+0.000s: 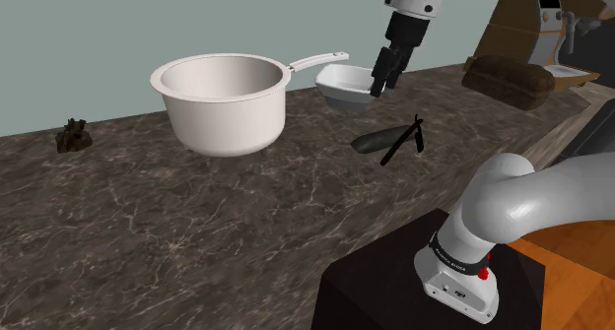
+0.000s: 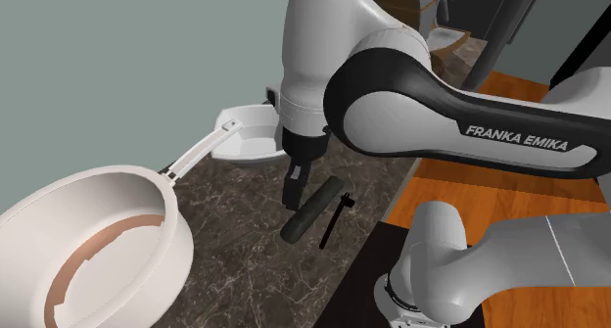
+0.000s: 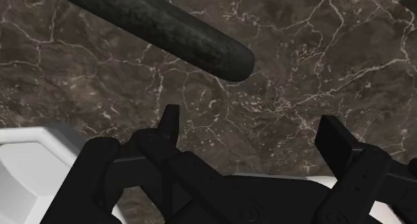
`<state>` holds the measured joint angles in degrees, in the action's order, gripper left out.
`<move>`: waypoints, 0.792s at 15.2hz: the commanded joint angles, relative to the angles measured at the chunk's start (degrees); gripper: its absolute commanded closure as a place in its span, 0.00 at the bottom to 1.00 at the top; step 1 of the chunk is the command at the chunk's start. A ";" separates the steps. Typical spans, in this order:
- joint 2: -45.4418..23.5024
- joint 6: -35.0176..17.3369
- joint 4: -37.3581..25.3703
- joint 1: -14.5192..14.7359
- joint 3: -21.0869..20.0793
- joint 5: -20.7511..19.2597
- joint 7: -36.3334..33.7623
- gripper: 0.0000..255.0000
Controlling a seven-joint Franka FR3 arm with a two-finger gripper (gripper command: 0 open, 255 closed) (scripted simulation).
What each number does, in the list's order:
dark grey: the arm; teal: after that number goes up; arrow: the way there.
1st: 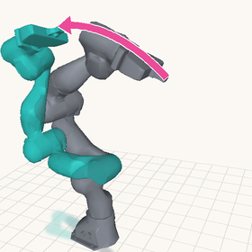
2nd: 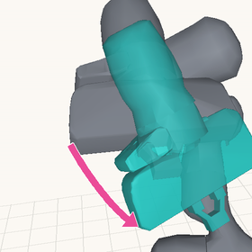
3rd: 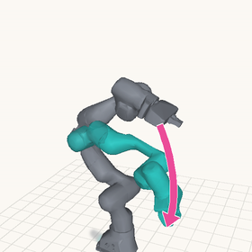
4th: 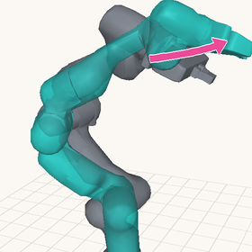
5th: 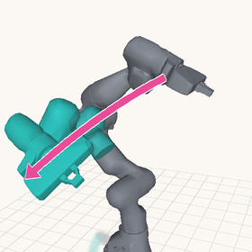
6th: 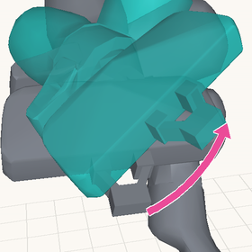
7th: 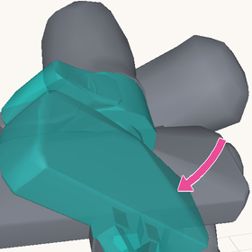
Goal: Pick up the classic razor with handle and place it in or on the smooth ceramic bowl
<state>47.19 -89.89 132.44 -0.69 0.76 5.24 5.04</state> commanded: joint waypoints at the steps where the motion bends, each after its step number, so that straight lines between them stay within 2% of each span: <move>1: 0.00 0.00 0.00 0.00 0.00 0.00 0.00 0.00; 5: 10.00 0.40 7.98 0.16 8.05 1.12 7.95 0.00; 9: 18.62 2.27 14.26 -0.97 17.20 0.38 15.84 0.00; 10: 19.84 2.68 15.10 -1.26 18.80 0.09 17.11 0.00; 12: 20.36 1.42 16.89 -1.40 18.58 0.20 17.10 0.00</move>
<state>66.89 -87.95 148.11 -1.93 18.82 5.53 21.57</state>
